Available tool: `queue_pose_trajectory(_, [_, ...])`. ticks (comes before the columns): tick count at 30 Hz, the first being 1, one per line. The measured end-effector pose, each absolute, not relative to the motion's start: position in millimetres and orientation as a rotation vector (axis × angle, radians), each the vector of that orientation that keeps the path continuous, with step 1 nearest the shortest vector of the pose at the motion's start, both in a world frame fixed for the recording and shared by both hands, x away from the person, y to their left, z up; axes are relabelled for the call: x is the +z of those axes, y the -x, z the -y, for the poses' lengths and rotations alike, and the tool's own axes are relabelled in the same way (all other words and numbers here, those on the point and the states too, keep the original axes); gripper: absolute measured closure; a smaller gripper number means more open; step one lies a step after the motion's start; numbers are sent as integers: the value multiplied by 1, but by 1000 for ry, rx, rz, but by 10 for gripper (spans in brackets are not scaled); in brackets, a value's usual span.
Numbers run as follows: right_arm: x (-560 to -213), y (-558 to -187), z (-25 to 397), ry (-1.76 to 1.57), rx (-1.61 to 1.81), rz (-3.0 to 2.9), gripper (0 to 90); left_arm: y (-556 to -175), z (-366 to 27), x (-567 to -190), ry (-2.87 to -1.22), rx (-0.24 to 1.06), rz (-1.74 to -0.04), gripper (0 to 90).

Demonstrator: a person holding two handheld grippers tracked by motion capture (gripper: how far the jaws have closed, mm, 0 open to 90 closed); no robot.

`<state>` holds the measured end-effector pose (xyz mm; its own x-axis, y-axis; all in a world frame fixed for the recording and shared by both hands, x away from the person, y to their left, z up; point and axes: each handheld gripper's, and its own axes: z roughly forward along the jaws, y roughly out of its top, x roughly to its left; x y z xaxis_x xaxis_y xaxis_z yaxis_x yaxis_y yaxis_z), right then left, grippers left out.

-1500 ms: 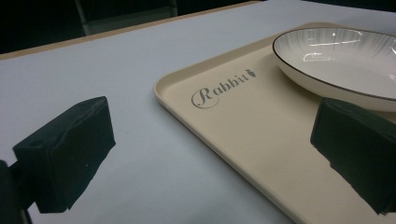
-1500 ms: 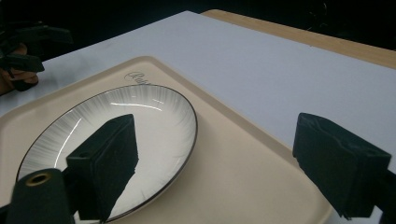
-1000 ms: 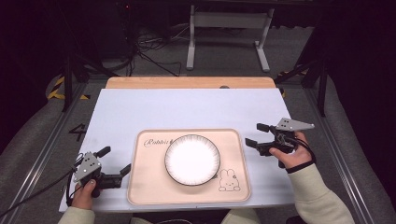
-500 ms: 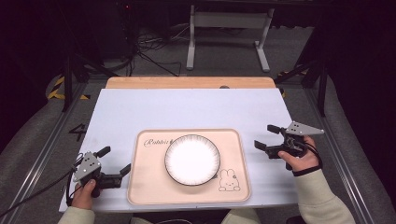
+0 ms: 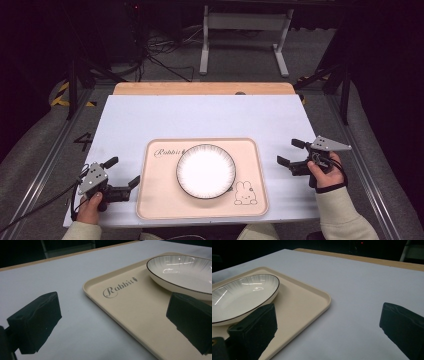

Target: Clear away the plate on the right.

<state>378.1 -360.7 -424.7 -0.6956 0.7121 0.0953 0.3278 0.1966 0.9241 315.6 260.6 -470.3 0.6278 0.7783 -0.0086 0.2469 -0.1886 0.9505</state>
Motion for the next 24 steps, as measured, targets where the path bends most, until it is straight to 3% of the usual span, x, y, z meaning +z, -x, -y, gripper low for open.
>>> queue_pose_trajectory(24, [-446, -358, 361, -943, 1509, -2113, 8, -316, -262, -470, -1742, 585, -838, 2])
